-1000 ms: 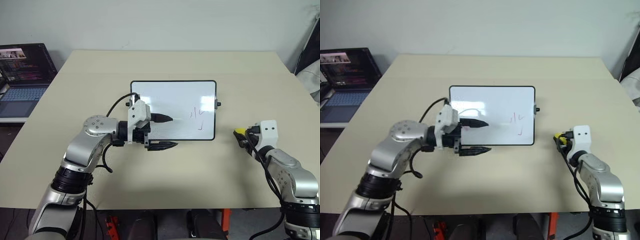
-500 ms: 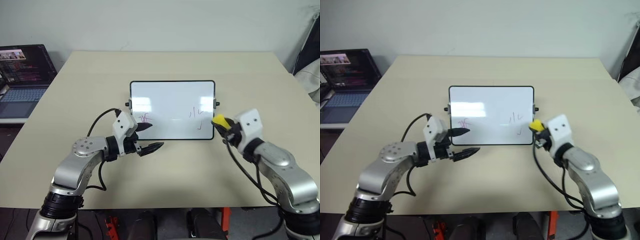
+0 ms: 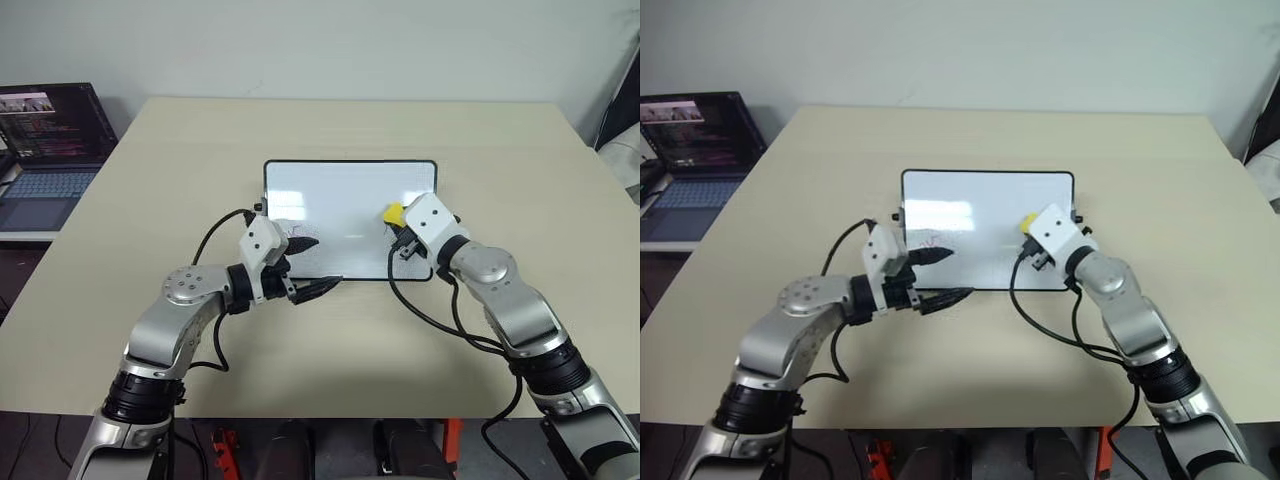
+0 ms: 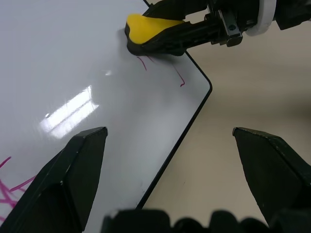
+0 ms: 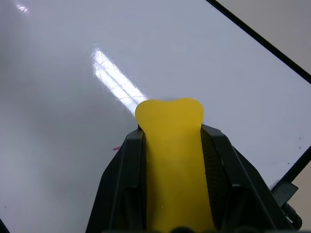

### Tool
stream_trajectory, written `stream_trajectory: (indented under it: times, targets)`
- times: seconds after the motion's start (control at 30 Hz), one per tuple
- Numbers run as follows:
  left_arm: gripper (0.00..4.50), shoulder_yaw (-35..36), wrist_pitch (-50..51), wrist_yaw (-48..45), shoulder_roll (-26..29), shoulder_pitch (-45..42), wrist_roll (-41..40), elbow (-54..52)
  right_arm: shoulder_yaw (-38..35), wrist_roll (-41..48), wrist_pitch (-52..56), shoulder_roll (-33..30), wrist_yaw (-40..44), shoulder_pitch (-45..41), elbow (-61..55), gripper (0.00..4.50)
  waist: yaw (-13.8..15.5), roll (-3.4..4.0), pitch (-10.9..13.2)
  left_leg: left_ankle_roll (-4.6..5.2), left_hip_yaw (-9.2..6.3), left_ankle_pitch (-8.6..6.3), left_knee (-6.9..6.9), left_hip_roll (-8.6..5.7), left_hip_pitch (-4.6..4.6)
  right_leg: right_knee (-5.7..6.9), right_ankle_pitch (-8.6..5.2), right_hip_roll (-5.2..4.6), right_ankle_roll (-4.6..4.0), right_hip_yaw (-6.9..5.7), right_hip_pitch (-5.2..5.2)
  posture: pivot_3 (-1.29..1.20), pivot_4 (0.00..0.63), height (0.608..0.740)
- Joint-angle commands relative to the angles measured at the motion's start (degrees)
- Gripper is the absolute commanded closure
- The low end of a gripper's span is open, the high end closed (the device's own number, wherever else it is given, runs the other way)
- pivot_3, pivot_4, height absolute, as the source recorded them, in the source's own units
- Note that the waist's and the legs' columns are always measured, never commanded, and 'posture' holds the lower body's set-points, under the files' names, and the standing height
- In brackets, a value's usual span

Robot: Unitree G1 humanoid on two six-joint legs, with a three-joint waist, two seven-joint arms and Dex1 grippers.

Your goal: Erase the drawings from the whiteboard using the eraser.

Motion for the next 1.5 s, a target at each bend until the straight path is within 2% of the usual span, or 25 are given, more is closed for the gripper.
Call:
stream_trajectory:
  times: [0.03,0.1,0.27,0.37,0.67,0.9,1.23,1.5]
  targets:
    - [0.00,0.9,0.4,0.5,-0.1,0.1,-1.5,-3.9,2.4,-0.7,1.6,-2.1,5.3,2.2,-2.1,3.33,0.0,-0.01,0.0,0.00,-0.01,0.00,0.02,0.00,0.01,0.01,0.00,0.00,0.00,0.00,0.01,0.00,0.150,0.740]
    - [0.00,0.6,1.0,0.8,-0.1,0.2,-1.6,-4.7,2.4,-1.0,2.0,-2.2,6.5,2.7,-2.5,3.33,0.0,-0.01,0.0,0.00,-0.02,0.00,0.02,0.01,0.09,0.03,0.00,0.00,0.00,-0.01,0.08,0.00,0.150,0.740]
    - [0.00,0.7,2.1,1.1,-0.3,-0.4,-2.5,-5.3,-1.4,-5.3,-0.7,-0.1,0.3,-0.9,2.3,3.33,-0.3,-0.01,0.0,0.03,0.01,0.03,0.09,0.05,0.20,0.10,0.16,0.07,-0.04,0.02,0.13,0.00,0.150,0.740]
    - [0.00,0.5,2.1,0.3,0.0,-0.2,-2.9,-4.9,-2.2,-6.2,-1.4,0.3,-0.7,-2.0,3.7,3.33,-0.1,-0.01,0.0,0.08,-0.01,0.10,0.10,0.03,0.20,0.10,0.29,0.11,-0.02,0.00,0.15,0.00,0.150,0.740]
    - [0.00,0.9,-0.3,-1.7,0.5,0.9,-2.1,-2.2,1.7,-6.6,3.9,-4.2,9.5,2.2,-2.0,3.33,-0.1,-0.02,0.0,0.08,-0.02,0.10,0.10,0.02,0.21,0.03,0.30,0.10,-0.01,-0.01,0.22,0.00,0.150,0.740]
    - [0.00,0.4,-0.2,-1.4,0.3,1.8,-2.1,-3.2,-1.9,-11.5,0.6,-1.8,2.0,-1.3,1.7,3.33,-0.2,-0.02,0.0,0.08,0.03,0.10,0.10,0.04,0.51,0.07,0.30,0.10,-0.01,0.05,0.45,0.00,0.150,0.740]
    - [0.00,1.0,-0.6,-1.8,1.1,3.4,-2.2,-3.2,-0.7,-7.3,5.2,-1.1,10.3,2.0,-2.8,3.35,-0.2,-0.02,0.0,0.10,0.00,0.11,0.08,0.04,0.49,0.04,0.31,0.09,0.00,0.03,0.47,0.00,0.150,0.740]
    - [0.00,0.7,-1.2,-2.0,1.5,4.1,-1.9,-2.8,-1.6,-10.0,0.8,1.8,6.3,-1.2,-0.4,3.35,-0.3,-0.02,0.0,0.10,0.03,0.11,0.07,0.04,0.50,0.04,0.31,0.09,0.00,0.06,0.45,0.00,0.150,0.740]
